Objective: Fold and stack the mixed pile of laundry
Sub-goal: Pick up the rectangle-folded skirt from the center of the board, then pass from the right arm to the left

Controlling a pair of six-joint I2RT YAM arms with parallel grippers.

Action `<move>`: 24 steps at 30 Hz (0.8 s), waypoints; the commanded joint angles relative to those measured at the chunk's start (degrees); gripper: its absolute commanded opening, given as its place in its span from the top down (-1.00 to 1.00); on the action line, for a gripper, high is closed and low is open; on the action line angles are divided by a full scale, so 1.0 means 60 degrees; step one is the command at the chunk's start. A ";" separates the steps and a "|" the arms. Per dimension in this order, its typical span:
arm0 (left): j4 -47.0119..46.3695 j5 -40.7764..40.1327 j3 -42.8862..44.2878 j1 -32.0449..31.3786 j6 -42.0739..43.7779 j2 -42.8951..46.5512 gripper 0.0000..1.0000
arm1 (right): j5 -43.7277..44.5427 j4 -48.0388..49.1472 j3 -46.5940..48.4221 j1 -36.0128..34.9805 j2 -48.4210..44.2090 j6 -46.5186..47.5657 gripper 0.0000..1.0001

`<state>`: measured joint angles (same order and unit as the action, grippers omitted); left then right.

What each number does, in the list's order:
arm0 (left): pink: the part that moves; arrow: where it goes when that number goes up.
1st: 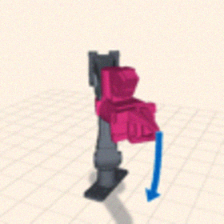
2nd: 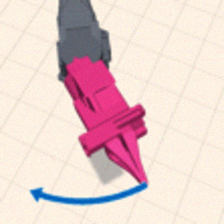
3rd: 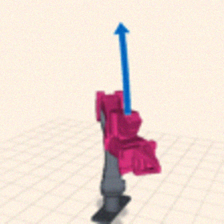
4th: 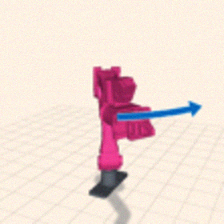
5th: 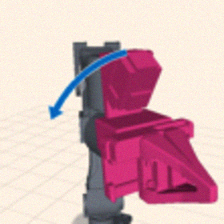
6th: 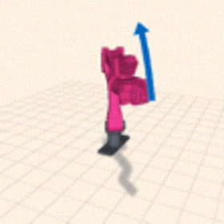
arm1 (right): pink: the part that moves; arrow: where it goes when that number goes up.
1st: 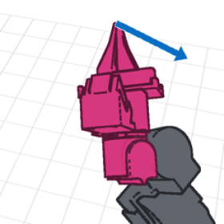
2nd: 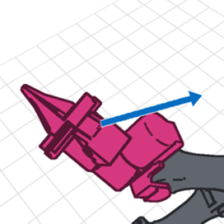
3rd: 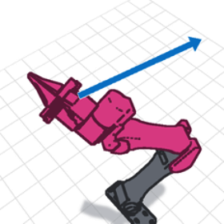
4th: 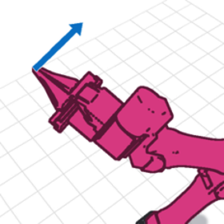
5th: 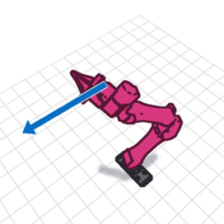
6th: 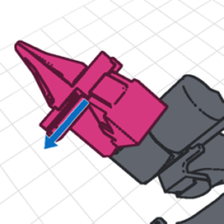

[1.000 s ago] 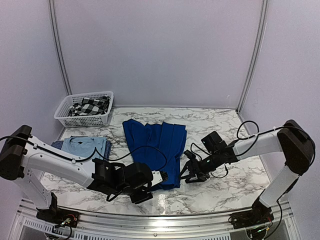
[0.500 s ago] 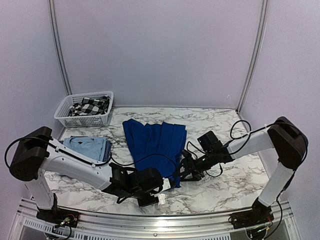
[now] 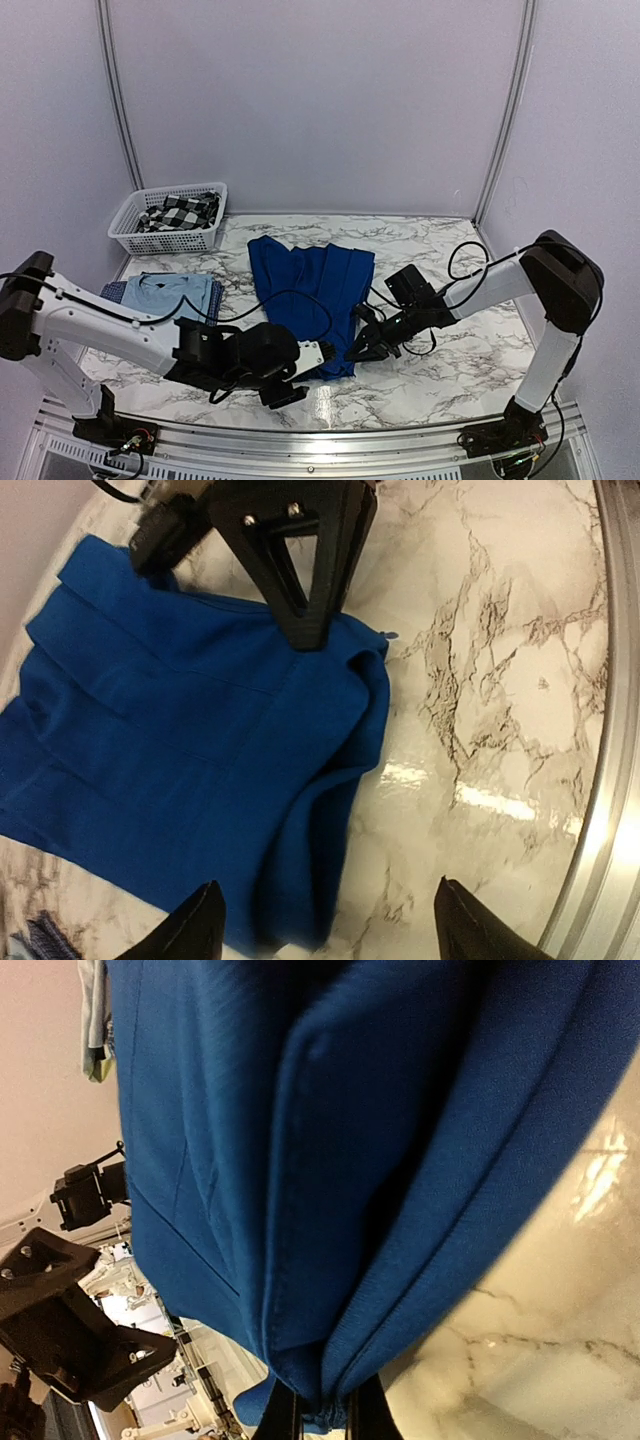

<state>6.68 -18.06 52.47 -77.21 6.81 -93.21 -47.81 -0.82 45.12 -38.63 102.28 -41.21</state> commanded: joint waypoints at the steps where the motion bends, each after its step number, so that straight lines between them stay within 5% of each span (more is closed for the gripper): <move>1: -0.0177 -0.1275 -0.0738 -0.0076 0.0132 0.1481 -0.71 | -0.0510 0.0580 0.0109 -0.0059 -0.0600 -0.0760 1.00; 3: -0.0462 -0.1623 -0.0897 -0.0069 0.0345 0.1477 -0.97 | -0.0712 0.0919 0.0078 -0.0051 -0.0783 -0.1232 1.00; 24: -0.3116 -0.3253 0.0344 -0.0073 0.0633 -0.2369 -0.98 | -0.1187 0.4478 -0.0835 -0.0069 -0.1261 -0.5078 1.00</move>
<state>-9.02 -33.71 52.40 -77.36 12.01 -103.79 -53.76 19.94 40.12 -38.65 96.07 -67.57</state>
